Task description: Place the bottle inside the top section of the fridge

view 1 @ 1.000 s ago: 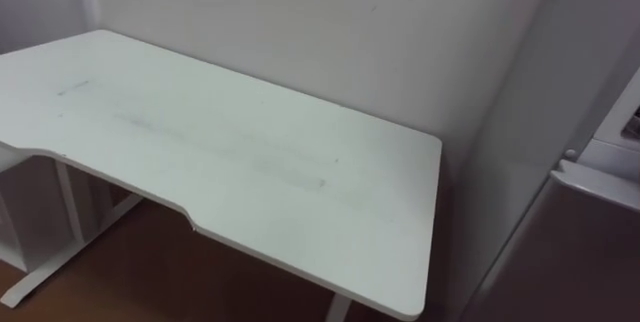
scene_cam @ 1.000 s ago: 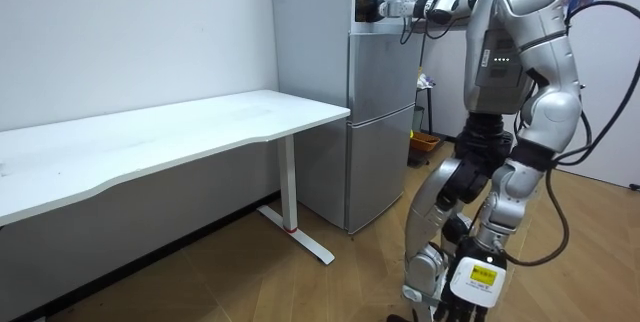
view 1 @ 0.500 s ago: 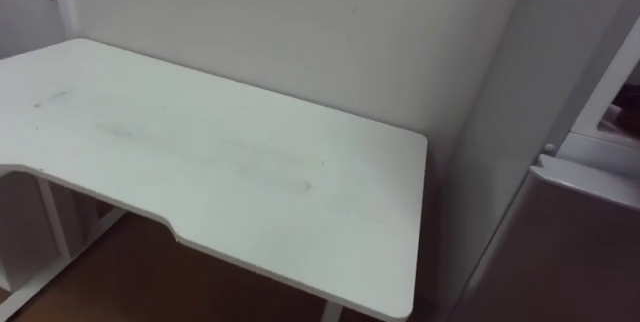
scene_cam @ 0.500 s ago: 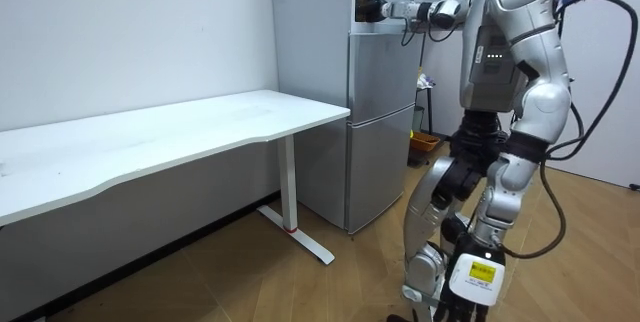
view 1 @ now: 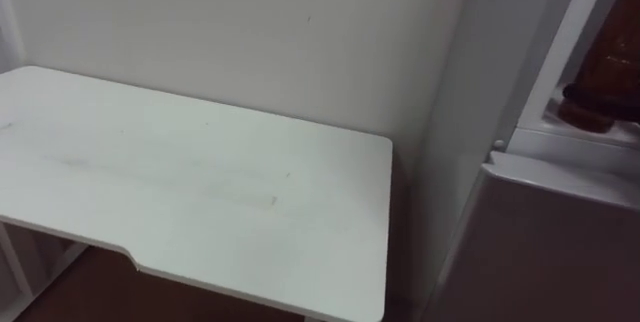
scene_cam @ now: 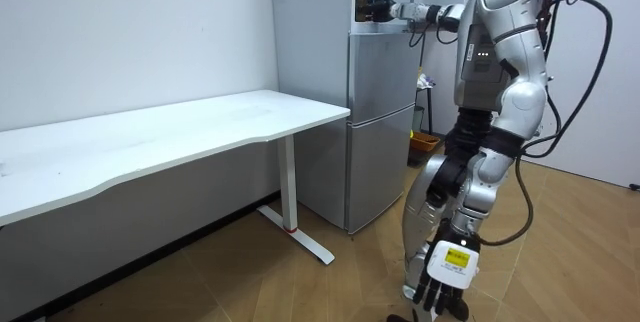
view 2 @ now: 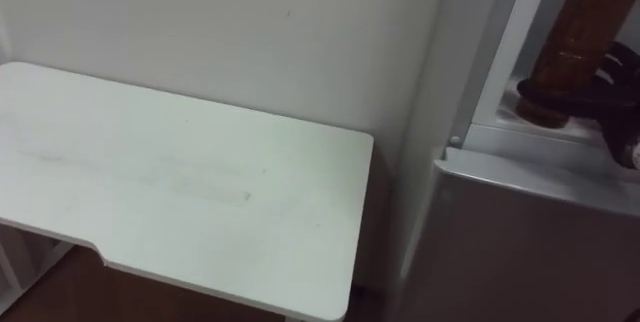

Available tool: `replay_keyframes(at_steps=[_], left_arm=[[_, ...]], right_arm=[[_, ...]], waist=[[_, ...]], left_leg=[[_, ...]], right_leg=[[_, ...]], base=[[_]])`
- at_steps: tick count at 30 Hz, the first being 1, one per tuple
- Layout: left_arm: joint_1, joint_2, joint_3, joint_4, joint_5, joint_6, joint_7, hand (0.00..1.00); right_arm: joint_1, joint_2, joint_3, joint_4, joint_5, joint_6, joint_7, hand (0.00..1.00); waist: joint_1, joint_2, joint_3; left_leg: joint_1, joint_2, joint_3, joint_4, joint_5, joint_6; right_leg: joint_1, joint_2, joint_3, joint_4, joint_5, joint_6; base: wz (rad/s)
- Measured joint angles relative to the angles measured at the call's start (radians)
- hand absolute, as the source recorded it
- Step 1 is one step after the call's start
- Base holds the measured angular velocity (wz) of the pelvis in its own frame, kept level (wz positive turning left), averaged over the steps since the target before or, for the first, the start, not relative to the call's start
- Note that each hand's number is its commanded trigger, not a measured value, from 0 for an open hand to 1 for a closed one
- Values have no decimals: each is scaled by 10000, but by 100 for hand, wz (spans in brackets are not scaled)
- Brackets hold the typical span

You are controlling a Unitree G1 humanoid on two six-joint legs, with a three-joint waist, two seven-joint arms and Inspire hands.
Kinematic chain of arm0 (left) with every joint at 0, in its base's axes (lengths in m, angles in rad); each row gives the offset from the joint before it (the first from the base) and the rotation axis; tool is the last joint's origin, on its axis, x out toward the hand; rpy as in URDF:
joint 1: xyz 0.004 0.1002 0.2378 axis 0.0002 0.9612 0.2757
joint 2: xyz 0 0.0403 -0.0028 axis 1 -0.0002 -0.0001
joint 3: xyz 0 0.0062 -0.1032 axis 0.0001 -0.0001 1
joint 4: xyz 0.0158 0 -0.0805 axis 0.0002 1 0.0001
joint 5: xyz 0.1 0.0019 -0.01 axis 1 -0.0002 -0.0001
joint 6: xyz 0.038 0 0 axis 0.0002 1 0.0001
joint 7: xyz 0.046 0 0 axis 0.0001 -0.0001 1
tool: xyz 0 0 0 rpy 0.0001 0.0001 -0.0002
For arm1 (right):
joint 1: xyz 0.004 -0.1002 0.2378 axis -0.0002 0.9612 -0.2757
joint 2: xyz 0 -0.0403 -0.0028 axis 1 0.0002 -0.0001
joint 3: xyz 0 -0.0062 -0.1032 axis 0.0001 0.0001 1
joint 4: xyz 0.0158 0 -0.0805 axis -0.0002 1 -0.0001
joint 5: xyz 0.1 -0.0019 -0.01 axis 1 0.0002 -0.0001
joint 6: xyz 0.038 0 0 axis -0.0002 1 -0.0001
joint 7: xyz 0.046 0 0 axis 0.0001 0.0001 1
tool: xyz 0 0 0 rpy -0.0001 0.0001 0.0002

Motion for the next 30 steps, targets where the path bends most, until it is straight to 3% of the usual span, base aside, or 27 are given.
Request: replay_keyframes(at_steps=[11,17,19,20,22,27,28,30], left_arm=[[29,-2,3,176,-59,-10,-178,0],[130,-160,293,177,-58,-38,-159,0],[129,-187,292,173,-60,-39,-158,0],[128,-247,287,161,-58,-54,-148,0],[123,-381,285,207,-27,-206,-117,0],[123,-660,271,388,-49,-436,277,0],[122,-684,270,391,-47,-478,293,0],[125,-793,105,593,-35,-658,491,0]], right_arm=[[619,2,-374,-671,43,-15,-6,0],[1361,48,-1317,-2643,47,-10,-475,0],[1586,86,-1569,-3354,45,-35,-767,0],[1708,131,-1697,-3700,48,-72,-911,0],[1923,258,-1938,-4100,37,-143,-1219,0],[2902,1291,-2737,-5550,-313,-681,-2353,0],[3001,1330,-2746,-5661,-315,-692,-2469,0],[3324,1715,-2773,-6095,-396,-822,-2845,0]], waist=[[-65,-49,63],[-193,5,57],[-212,57,86],[-214,165,160],[-209,234,180],[-374,402,126],[-403,412,127],[-411,517,170]], left_leg=[[392,-31,55,-172,12,-6],[463,-44,108,-265,9,-4],[549,-42,127,-276,9,-4],[649,-39,156,-304,1,1],[755,-39,200,-325,-20,8],[797,-21,291,-392,-20,4],[811,-23,291,-387,-19,4],[1018,5,463,-397,-37,10]], right_leg=[[208,-1,166,-28,-38,21],[327,59,222,-137,-38,34],[375,68,234,-134,-35,36],[457,68,255,-151,-32,41],[482,62,275,-159,-36,53],[518,62,350,-148,-39,56],[509,56,366,-148,-39,56],[595,57,593,-161,-42,60]], base=[[-1],[-1],[-2],[-5],[-8],[-4],[-5],[-18]])
